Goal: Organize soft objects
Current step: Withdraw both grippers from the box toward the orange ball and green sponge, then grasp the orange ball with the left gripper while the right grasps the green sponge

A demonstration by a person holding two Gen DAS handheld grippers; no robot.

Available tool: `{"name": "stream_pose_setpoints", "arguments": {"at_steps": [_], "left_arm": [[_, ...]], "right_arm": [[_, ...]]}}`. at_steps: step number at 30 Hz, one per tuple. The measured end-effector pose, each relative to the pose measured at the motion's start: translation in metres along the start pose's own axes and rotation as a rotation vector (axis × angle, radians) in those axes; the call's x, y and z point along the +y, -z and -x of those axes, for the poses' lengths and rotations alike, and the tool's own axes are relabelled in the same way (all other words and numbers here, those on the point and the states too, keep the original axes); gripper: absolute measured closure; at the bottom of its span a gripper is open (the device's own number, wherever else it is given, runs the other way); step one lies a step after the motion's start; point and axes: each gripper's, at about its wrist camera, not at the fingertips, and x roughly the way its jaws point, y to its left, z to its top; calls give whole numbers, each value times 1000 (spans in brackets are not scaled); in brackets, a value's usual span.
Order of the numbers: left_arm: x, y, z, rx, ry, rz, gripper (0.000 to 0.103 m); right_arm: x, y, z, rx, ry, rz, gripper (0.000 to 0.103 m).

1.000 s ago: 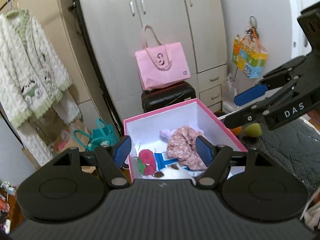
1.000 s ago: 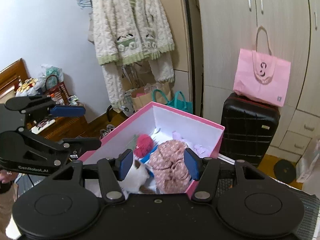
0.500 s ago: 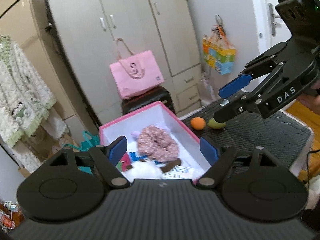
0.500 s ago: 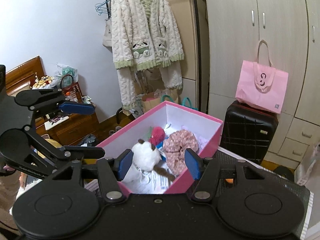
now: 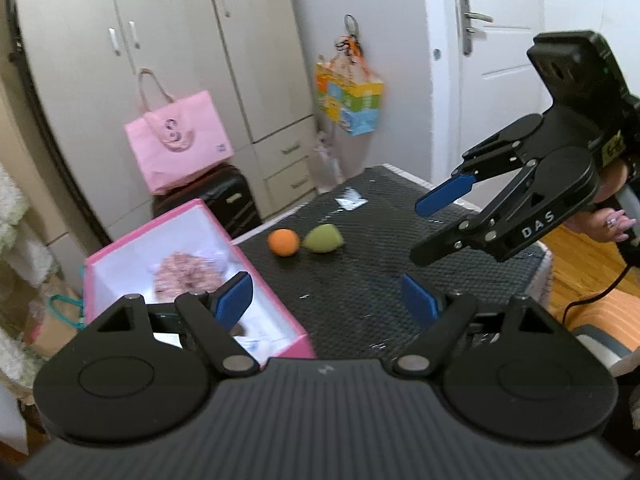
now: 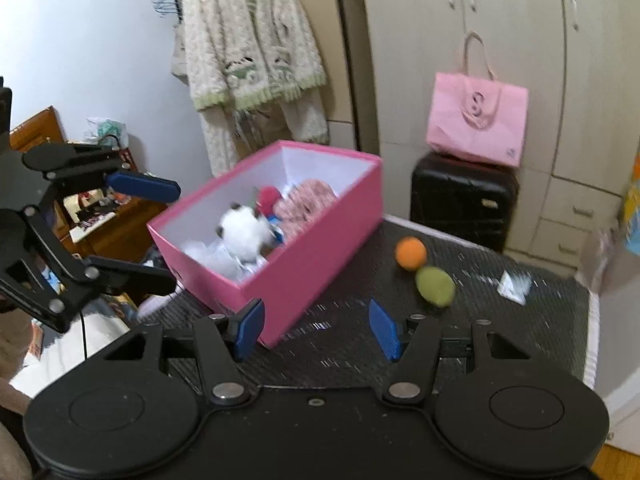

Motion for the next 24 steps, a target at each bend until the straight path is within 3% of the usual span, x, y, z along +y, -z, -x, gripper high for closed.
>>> {"name": "stream_pose_setpoints", "arguments": {"at_steps": [7,13,21,24], "left_arm": [[-18,-12,-40,6,41,79,22],[-20,-26,-83,41,61,155,22],[-4,-39,-139,24,-76,299,24],[12,-54,-151,-39,-97,389,23]], "right_arm": [[-39,23,-1,-47,21,-15,39],[-66,38,-17,-138,48,1,39],[-95,38,-52,-169,60,55,39],[-101,31,-70,-152,50,86,39]]}}
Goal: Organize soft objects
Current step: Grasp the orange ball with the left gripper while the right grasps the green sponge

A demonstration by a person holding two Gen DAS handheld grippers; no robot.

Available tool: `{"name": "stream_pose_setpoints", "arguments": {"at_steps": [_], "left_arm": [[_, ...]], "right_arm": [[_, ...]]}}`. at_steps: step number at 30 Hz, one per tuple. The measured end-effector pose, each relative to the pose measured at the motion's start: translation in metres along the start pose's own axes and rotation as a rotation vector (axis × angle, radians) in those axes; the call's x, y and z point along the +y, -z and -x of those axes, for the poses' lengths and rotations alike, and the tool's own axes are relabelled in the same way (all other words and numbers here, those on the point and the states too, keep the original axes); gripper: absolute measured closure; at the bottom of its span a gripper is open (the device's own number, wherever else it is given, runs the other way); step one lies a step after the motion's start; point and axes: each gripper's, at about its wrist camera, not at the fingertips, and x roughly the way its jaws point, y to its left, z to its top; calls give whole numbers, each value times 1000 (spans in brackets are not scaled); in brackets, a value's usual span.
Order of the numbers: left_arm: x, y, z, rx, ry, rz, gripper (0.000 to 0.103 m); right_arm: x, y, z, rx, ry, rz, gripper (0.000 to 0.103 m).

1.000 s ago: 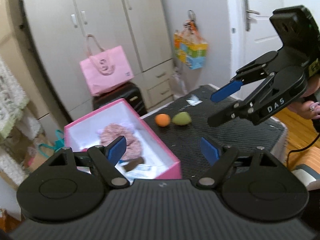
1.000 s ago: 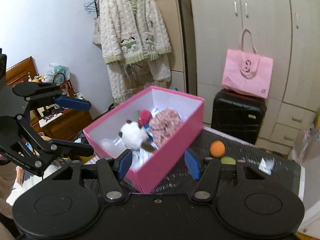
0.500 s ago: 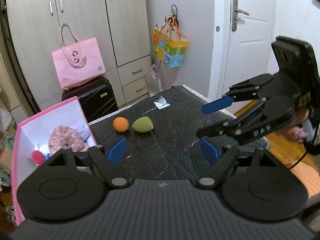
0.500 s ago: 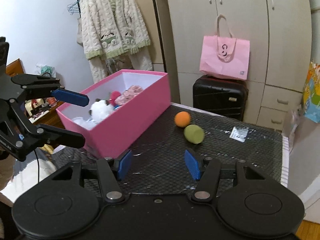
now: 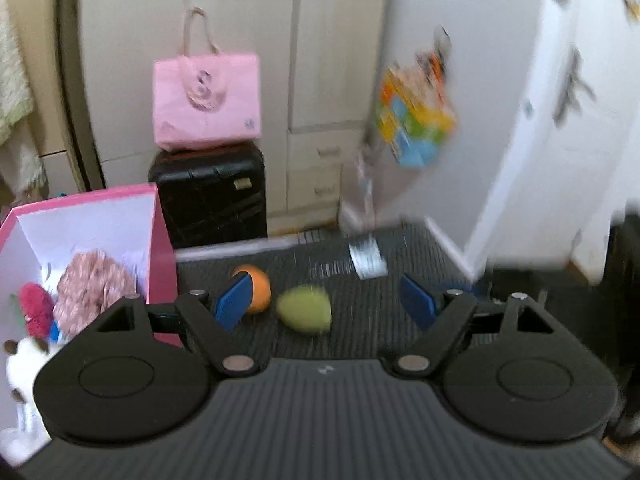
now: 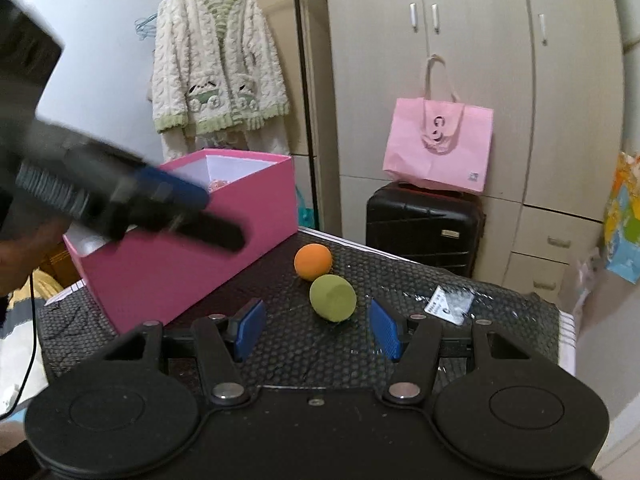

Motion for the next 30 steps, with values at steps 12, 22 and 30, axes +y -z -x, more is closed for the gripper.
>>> {"name": "stream_pose_setpoints", "arguments": {"at_steps": [12,22,30], "left_arm": [[-1,-1,-74,32,-186,114,26],[6,7,-116,45,-349,98,36],[13,17,-133,78,-405,60,45]], "right_arm": [[-17,-3,-65,57,-75,52,39],[-25,5,-91,132,-98,66,40],[-32,8,-97,125,-102,34,40]]}}
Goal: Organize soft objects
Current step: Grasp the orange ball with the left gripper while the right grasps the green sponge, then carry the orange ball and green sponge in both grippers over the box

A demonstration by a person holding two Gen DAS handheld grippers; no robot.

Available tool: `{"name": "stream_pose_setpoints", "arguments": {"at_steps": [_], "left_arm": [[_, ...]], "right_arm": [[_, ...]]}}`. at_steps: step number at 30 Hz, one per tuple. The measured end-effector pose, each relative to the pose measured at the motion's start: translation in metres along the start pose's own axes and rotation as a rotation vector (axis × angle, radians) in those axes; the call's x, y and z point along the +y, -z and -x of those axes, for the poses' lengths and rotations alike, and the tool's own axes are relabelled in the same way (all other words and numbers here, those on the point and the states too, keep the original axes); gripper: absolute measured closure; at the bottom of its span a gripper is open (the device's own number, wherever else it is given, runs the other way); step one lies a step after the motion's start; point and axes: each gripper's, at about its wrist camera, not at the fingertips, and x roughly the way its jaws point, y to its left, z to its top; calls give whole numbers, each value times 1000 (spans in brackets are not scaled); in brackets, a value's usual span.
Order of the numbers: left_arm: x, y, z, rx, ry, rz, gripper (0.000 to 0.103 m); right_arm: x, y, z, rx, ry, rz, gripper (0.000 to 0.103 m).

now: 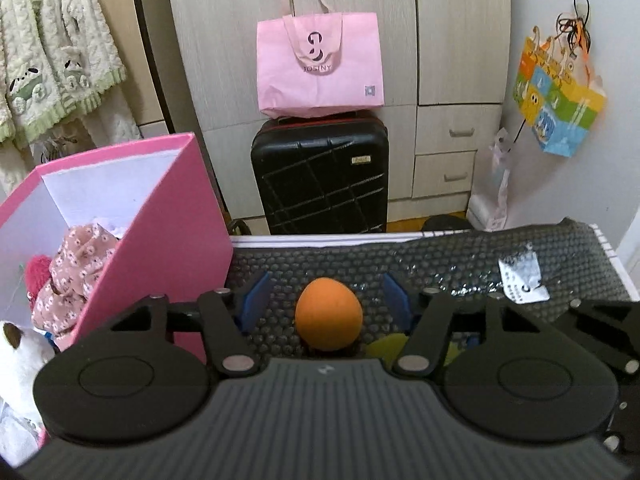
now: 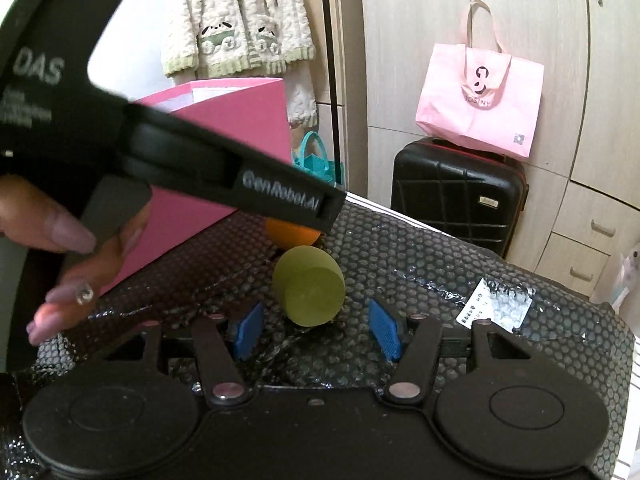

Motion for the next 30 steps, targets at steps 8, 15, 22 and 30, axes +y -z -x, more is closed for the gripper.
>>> {"name": "stream_pose_setpoints", "arguments": {"at_steps": [8,15,22,30], "left_arm": [[4,8,-9,22,15,36,68],[6,11,28,-80,58,24,68],[21,20,71,-132,127,44,68],[37,40,118,-169,208,35,68]], "right_arm": [[5,-1,-7,-22,12,19,51],[20,-8,16,-83,35,33,64],[24,-8,48,-40,26,-101,63],[40,5,81,-22,61,-162,63]]}}
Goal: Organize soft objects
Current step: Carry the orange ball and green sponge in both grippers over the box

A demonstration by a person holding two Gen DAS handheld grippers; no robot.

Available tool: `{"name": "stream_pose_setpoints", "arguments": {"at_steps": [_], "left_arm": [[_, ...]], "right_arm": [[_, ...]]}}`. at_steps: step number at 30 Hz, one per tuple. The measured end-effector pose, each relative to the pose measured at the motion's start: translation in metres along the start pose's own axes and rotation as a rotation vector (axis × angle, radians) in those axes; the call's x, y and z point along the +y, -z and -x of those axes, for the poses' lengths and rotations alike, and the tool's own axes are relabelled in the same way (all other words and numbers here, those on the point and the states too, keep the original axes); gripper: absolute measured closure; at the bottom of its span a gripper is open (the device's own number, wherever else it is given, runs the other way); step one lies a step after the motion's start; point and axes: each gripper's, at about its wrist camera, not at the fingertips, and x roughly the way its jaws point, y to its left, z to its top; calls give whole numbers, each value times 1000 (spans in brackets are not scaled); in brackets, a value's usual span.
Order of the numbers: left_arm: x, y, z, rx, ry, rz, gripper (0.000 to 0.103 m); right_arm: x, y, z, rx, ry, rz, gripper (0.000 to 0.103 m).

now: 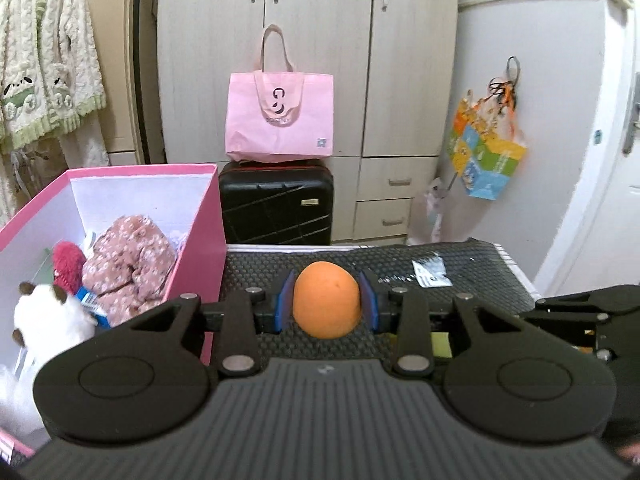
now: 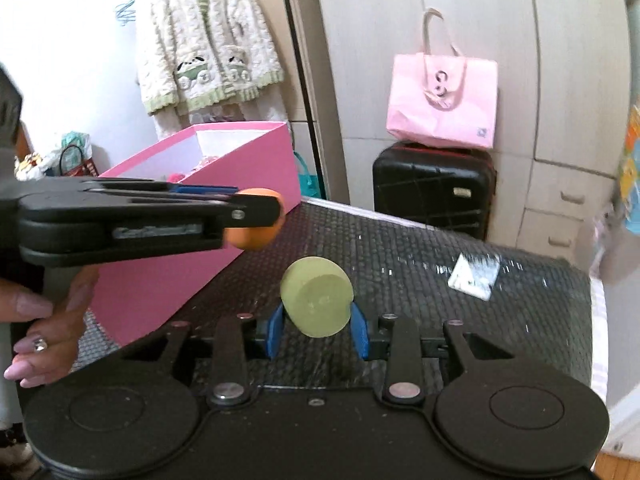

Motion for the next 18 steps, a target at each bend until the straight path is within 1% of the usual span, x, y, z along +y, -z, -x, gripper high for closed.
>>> {"name": "stream_pose_setpoints", "arguments": {"at_steps": [3,6,11,14,18], "left_arm": [[5,8,16,13,31,7,68],[9,18,32,22,64,-6,68],[17,32,48,81,116,-9,69],[20,37,54,120,169,-5,69],[28,42,65,162,240,-2,69]], "right_arm": [[0,7,9,22,20,-30,63],[-1,16,17,37,9,-73,63],[6,29,30,55,11,-94,63],[11,36,40,65,-13,-107,63],[23,42,53,68,9,-96,63]]}}
